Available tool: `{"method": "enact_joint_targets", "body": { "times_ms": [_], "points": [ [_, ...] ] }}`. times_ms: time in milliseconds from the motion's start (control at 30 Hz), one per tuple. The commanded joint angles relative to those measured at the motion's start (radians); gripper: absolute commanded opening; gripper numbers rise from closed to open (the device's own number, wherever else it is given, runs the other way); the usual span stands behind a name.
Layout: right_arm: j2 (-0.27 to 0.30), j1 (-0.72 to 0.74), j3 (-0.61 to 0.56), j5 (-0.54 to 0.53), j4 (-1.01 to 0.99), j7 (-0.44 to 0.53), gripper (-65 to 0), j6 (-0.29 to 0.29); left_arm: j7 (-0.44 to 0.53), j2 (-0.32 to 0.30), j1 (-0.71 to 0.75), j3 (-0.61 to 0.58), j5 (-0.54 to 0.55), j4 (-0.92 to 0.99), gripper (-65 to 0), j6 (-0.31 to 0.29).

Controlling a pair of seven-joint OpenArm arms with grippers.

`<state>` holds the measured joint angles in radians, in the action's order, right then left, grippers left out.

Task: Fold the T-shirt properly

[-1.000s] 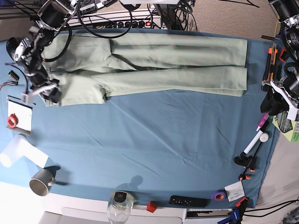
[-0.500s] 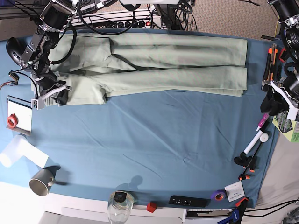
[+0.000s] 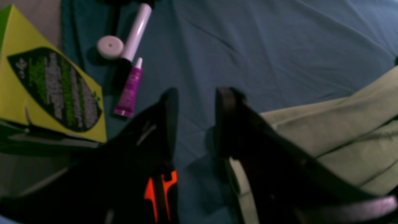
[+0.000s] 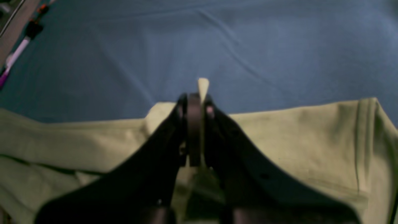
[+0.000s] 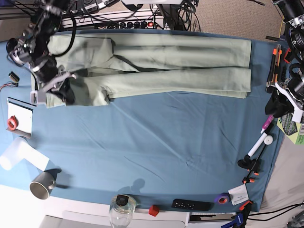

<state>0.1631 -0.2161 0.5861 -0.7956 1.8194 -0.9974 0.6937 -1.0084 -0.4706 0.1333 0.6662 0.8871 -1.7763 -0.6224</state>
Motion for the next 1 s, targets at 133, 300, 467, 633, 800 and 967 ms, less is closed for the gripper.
{"method": "enact_joint_targets", "body": {
  "times_ms": [133,300,467,633,800,967],
  "points": [
    [0.012,-0.117,0.004,-0.027,0.127,0.023,-65.0,0.004,0.023,-0.019,-0.011,0.006,0.021,-0.015,-43.5,-0.002],
    [0.011,-0.219,0.004,-0.027,0.149,0.021,-65.0,0.004,0.023,-0.019,-0.011,0.006,0.021,-0.015,-43.5,-0.002],
    [0.012,-0.288,0.004,-0.027,0.149,0.020,-65.0,0.004,0.023,-0.019,-0.011,0.006,0.021,-0.015,-43.5,-0.002],
    [0.011,-0.324,0.004,-0.026,0.149,0.011,-65.0,0.004,0.023,-0.019,-0.011,0.006,0.021,-0.015,-43.5,-0.002],
    [0.011,-0.325,0.004,-0.003,0.149,-0.002,-60.2,0.004,0.022,-0.020,0.001,0.006,0.021,-0.015,-43.5,-0.002],
    [0.012,-0.323,0.007,0.082,0.149,0.082,-37.4,0.004,0.022,-0.020,0.051,0.006,0.022,-0.015,-43.5,0.017]
  ]
}}
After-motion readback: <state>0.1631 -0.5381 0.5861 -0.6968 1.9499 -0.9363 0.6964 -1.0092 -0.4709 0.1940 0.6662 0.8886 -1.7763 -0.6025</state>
